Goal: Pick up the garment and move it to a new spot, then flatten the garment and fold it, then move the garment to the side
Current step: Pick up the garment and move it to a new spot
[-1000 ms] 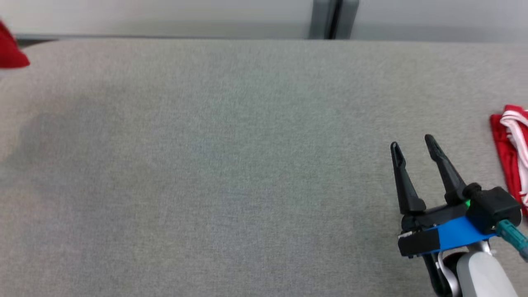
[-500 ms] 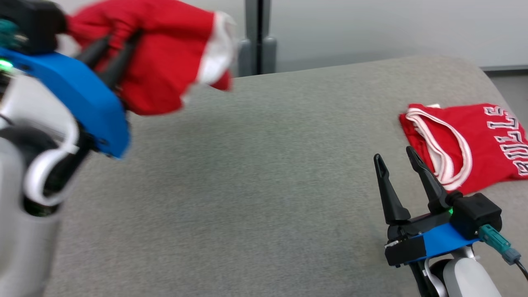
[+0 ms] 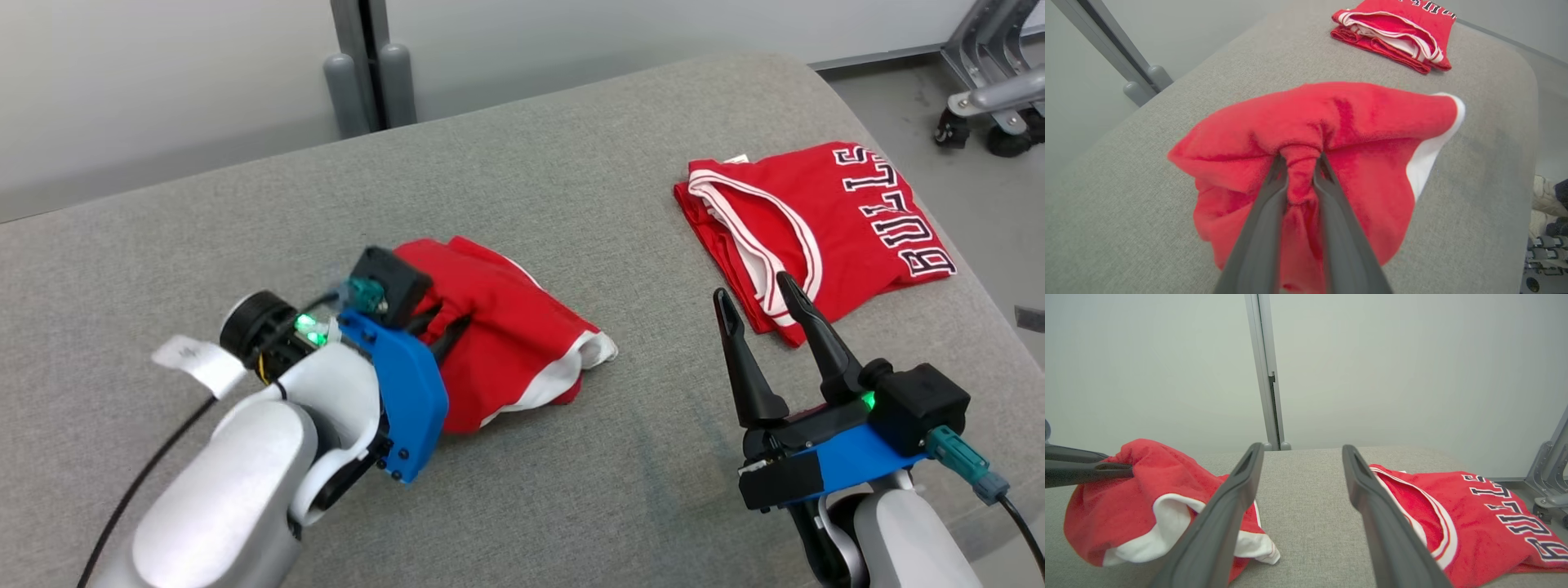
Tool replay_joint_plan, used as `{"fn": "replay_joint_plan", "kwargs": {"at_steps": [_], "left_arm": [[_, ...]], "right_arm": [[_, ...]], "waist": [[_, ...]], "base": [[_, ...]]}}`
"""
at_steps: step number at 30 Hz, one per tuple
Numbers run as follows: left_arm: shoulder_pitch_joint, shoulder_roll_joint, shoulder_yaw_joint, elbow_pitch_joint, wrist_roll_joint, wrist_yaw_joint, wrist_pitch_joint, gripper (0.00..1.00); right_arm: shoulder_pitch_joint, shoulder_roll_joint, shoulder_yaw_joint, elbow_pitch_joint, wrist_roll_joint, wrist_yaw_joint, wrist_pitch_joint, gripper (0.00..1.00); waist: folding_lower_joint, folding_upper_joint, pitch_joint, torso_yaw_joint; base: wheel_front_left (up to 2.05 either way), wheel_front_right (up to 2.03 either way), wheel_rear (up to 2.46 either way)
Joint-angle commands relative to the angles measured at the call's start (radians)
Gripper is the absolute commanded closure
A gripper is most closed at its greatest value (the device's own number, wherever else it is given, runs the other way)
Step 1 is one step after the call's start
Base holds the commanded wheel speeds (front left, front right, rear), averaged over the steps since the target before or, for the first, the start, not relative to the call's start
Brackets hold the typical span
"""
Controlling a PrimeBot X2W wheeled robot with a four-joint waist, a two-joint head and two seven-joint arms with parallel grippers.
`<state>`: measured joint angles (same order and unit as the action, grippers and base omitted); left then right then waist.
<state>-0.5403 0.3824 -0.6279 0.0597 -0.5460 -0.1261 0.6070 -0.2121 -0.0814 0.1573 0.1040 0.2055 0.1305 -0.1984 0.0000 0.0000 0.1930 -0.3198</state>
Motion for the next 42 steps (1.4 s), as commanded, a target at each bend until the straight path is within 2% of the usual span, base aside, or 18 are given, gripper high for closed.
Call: {"fn": "replay_joint_plan", "kwargs": {"at_steps": [1, 3, 4, 5, 9, 14, 21, 26, 35, 42], "left_arm": [[0.006, 0.010, -0.018, 0.040, 0.032, -0.006, -0.044, 1.00], [0.021, 0.003, -0.053, 0.114, 0.060, -0.004, -0.101, 0.69], [0.028, -0.008, -0.058, 0.147, 0.064, -0.004, -0.129, 0.40], [0.030, -0.023, -0.062, 0.177, 0.061, -0.004, -0.163, 0.00], [0.052, -0.088, -0.021, 0.257, 0.019, 0.008, -0.327, 0.00], [0.095, -0.157, 0.071, 0.279, -0.029, 0.052, -0.555, 0.00], [0.184, -0.178, 0.180, 0.276, -0.068, 0.102, -0.795, 0.00], [0.265, -0.151, 0.234, 0.261, -0.059, 0.130, -0.857, 0.00], [0.411, -0.116, 0.325, 0.199, 0.044, 0.189, -0.872, 0.00], [0.498, -0.103, 0.381, 0.187, 0.073, 0.200, -0.873, 0.00]], "right_arm": [[-0.017, 0.004, 0.001, 0.003, 0.006, 0.000, -0.008, 0.00], [-0.019, 0.006, -0.001, 0.009, 0.007, 0.000, -0.014, 0.00], [-0.021, 0.006, -0.004, 0.011, 0.006, 0.000, -0.015, 0.00], [-0.022, 0.006, -0.007, 0.014, 0.006, 0.000, -0.017, 0.00], [-0.009, 0.000, -0.037, 0.014, -0.001, 0.000, -0.018, 0.00], [0.022, -0.012, -0.083, -0.001, -0.011, 0.000, -0.007, 0.00], [0.070, -0.018, -0.123, -0.030, -0.016, 0.000, 0.019, 0.00], [0.097, -0.028, -0.136, -0.048, -0.020, 0.000, 0.042, 0.00], [0.146, -0.035, -0.160, -0.052, -0.020, 0.000, 0.065, 0.00], [0.191, -0.016, -0.196, -0.030, -0.021, 0.000, 0.077, 0.00]], "waist": [[0.0000, 0.0000, 0.003, -0.005], [0.0000, 0.0000, 0.005, -0.009], [0.0000, 0.0000, 0.006, -0.008], [0.0000, 0.0000, 0.004, -0.005], [0.0000, 0.0000, -0.010, 0.029], [0.0000, 0.0000, -0.043, 0.098], [0.0000, 0.0000, -0.096, 0.192], [0.0000, 0.0000, -0.130, 0.237], [0.0000, 0.0000, -0.170, 0.276], [0.0000, 0.0000, -0.191, 0.280]], "base": [[0.00, 0.00, 0.00], [0.00, 0.00, 0.00], [0.00, 0.00, 0.00], [0.00, 0.00, 0.00], [0.00, 0.00, 0.00], [0.00, 0.00, 0.00], [0.00, 0.00, 0.00], [0.00, 0.00, 0.00], [0.00, 0.00, 0.00], [0.00, 0.00, 0.00]]}}
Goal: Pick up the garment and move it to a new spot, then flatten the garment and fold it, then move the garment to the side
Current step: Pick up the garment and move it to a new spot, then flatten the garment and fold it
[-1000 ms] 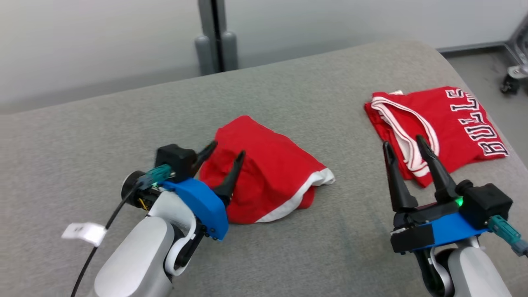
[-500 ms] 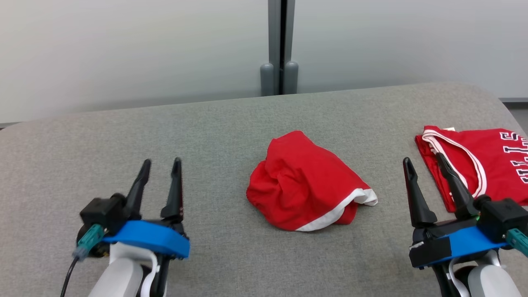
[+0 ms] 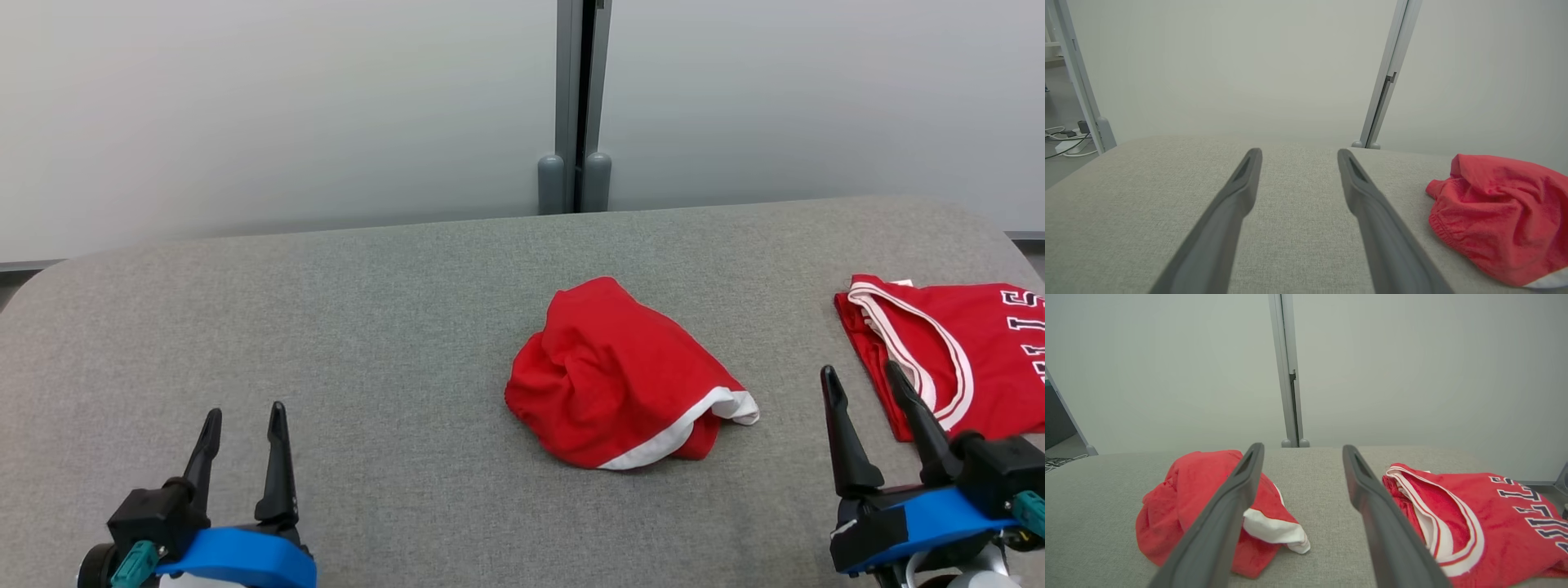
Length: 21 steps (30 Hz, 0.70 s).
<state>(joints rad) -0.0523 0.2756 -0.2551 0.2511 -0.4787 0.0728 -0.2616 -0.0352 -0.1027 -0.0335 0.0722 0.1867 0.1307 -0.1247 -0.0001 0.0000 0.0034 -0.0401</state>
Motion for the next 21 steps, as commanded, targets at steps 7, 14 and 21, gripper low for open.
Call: {"fn": "replay_joint_plan", "kwargs": {"at_steps": [7, 14, 21], "left_arm": [[0.049, 0.015, 0.040, -0.009, -0.002, 0.003, -0.004, 0.00], [0.040, 0.016, 0.038, -0.005, -0.006, -0.003, -0.004, 0.00], [0.026, 0.011, 0.032, -0.004, -0.013, -0.005, -0.003, 0.00]], "right_arm": [[0.040, 0.014, -0.022, 0.056, -0.001, 0.000, 0.014, 0.00], [0.039, 0.020, -0.009, 0.083, -0.006, 0.000, 0.015, 0.00], [0.020, 0.012, 0.017, 0.104, -0.003, 0.000, 0.009, 0.00]], "waist": [[0.0001, 0.0000, -0.005, 0.006], [0.0001, 0.0000, 0.003, 0.009], [0.0001, 0.0000, 0.014, 0.012]], "base": [[0.00, 0.00, 0.00], [0.00, 0.00, 0.00], [0.00, 0.00, 0.00]]}}
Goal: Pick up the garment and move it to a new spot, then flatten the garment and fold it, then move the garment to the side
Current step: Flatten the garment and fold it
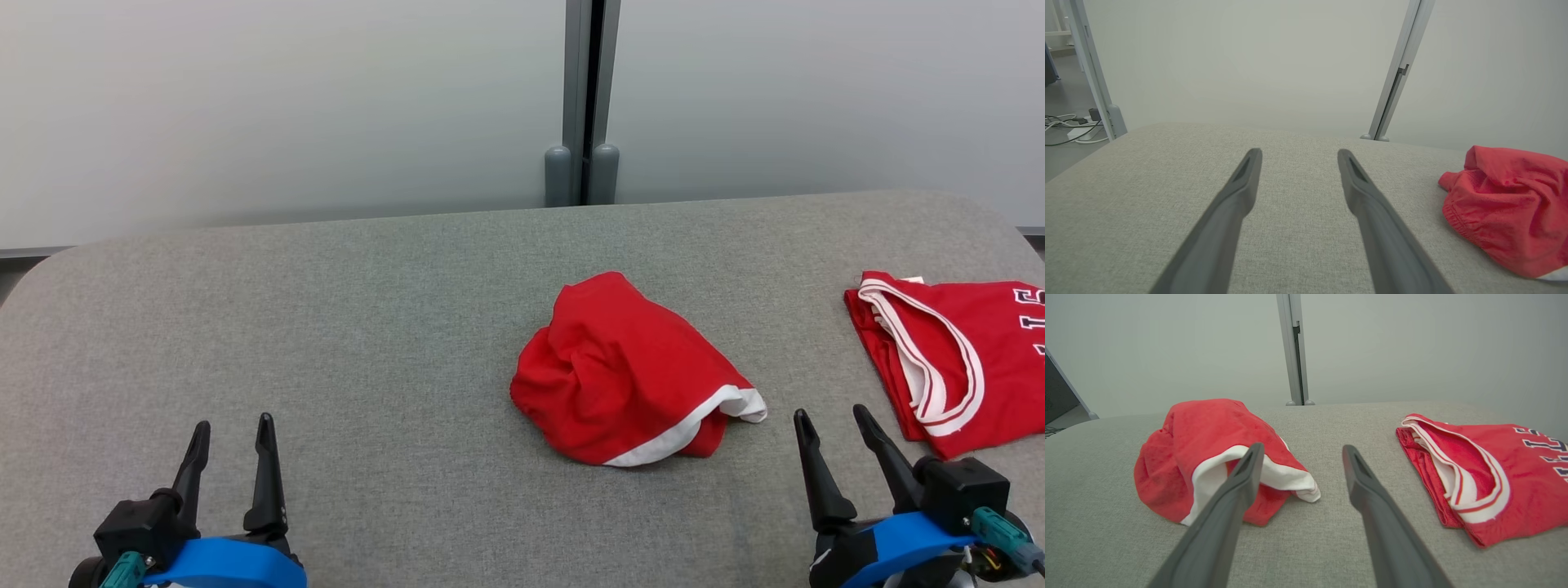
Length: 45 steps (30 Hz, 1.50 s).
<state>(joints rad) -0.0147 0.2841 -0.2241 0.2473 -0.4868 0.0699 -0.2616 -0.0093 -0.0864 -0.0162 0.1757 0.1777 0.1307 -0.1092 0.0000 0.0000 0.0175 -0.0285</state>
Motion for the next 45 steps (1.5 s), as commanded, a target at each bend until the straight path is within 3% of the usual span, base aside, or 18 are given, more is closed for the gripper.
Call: {"fn": "replay_joint_plan", "kwargs": {"at_steps": [1, 12, 22, 29, 40, 42, 45], "left_arm": [[-0.011, 0.003, 0.000, 0.001, -0.005, -0.003, -0.003, 0.00], [-0.033, -0.009, -0.025, 0.004, -0.008, -0.009, 0.006, 0.00], [-0.151, -0.115, -0.184, 0.094, -0.030, -0.127, 0.124, 0.00], [-0.226, -0.183, -0.272, 0.215, -0.075, -0.175, 0.219, 0.00], [-0.341, -0.223, -0.324, 0.337, -0.253, -0.203, 0.233, 0.00], [-0.360, -0.225, -0.346, 0.333, -0.288, -0.203, 0.233, 1.00], [-0.391, -0.214, -0.362, 0.330, -0.328, -0.203, 0.213, 1.00]], "right_arm": [[-0.008, -0.005, 0.001, 0.003, 0.007, 0.000, -0.007, 0.00], [-0.023, -0.009, 0.006, 0.008, 0.012, 0.000, -0.017, 0.00], [-0.059, -0.006, 0.052, 0.009, 0.012, 0.000, -0.014, 0.00], [-0.089, -0.006, 0.088, 0.019, 0.020, 0.000, -0.019, 0.00], [-0.138, 0.006, 0.133, 0.054, 0.026, 0.000, -0.042, 0.00], [-0.142, 0.002, 0.133, 0.060, 0.031, 0.000, -0.046, 0.00], [-0.149, 0.000, 0.129, 0.071, 0.035, 0.000, -0.053, 0.00]], "waist": [[0.0000, 0.0000, 0.001, 0.001], [0.0000, 0.0000, 0.012, -0.002], [0.0000, 0.0000, 0.053, -0.046], [0.0000, 0.0000, 0.094, -0.086], [0.0000, 0.0000, 0.136, -0.150], [0.0000, 0.0000, 0.137, -0.154], [0.0000, 0.0000, 0.136, -0.157]], "base": [[0.00, 0.00, 0.00], [0.00, 0.00, 0.00], [0.00, 0.00, 0.00], [0.00, 0.00, 0.00], [0.00, 0.00, 0.00], [0.00, 0.00, 0.00], [0.00, 0.00, 0.00]]}}
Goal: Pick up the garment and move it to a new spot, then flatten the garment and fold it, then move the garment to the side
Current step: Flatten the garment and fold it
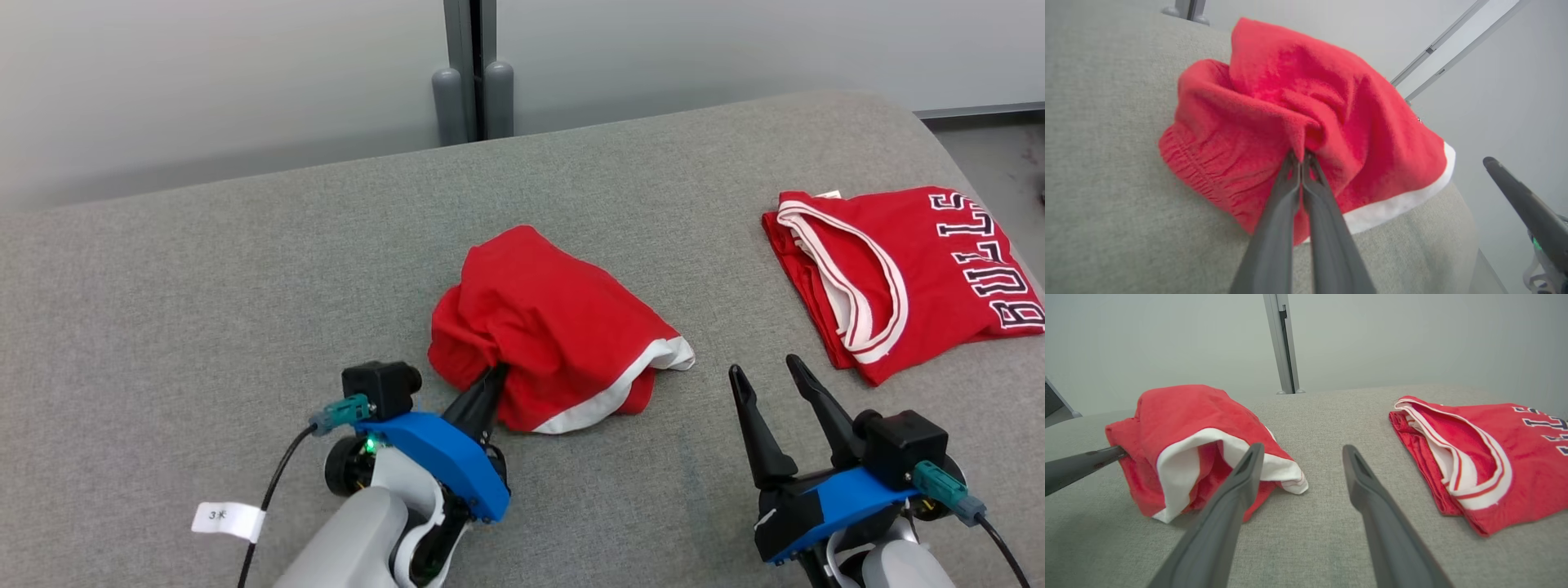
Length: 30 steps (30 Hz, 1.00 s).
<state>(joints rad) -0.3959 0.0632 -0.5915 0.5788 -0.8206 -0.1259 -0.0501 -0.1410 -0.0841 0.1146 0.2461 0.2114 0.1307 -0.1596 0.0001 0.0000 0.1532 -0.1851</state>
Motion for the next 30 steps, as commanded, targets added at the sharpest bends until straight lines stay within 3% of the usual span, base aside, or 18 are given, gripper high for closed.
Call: {"fn": "replay_joint_plan", "kwargs": {"at_steps": [1, 12, 19, 21, 30], "left_arm": [[-0.029, 0.013, 0.000, -0.005, 0.003, -0.007, -0.009, 1.00], [-0.302, 0.009, -0.139, -0.130, 0.045, -0.007, -0.067, 1.00], [-0.373, 0.001, -0.192, -0.214, -0.018, -0.005, -0.109, 1.00], [-0.346, 0.032, -0.197, -0.191, -0.017, 0.000, -0.101, 1.00], [-0.210, 0.194, -0.217, -0.013, 0.014, 0.101, -0.019, 1.00]], "right_arm": [[-0.017, -0.003, -0.003, 0.003, 0.000, 0.000, -0.003, 0.00], [0.008, -0.006, -0.021, 0.001, -0.003, 0.000, -0.001, 0.00], [0.016, 0.001, -0.018, -0.005, -0.003, 0.000, -0.005, 0.00], [0.019, 0.002, -0.024, -0.008, -0.003, 0.000, -0.008, 0.00], [0.004, 0.009, -0.023, -0.012, 0.000, 0.000, -0.011, 0.00]], "waist": [[-0.0001, 0.0000, -0.002, 0.001], [-0.0001, 0.0000, -0.036, 0.020], [-0.0001, 0.0000, -0.036, 0.025], [-0.0001, 0.0000, -0.030, 0.032], [-0.0001, 0.0000, 0.012, 0.086]], "base": [[0.00, 0.00, 0.00], [0.00, 0.00, 0.00], [0.00, 0.00, 0.00], [0.00, 0.00, 0.00], [0.00, 0.00, 0.00]]}}
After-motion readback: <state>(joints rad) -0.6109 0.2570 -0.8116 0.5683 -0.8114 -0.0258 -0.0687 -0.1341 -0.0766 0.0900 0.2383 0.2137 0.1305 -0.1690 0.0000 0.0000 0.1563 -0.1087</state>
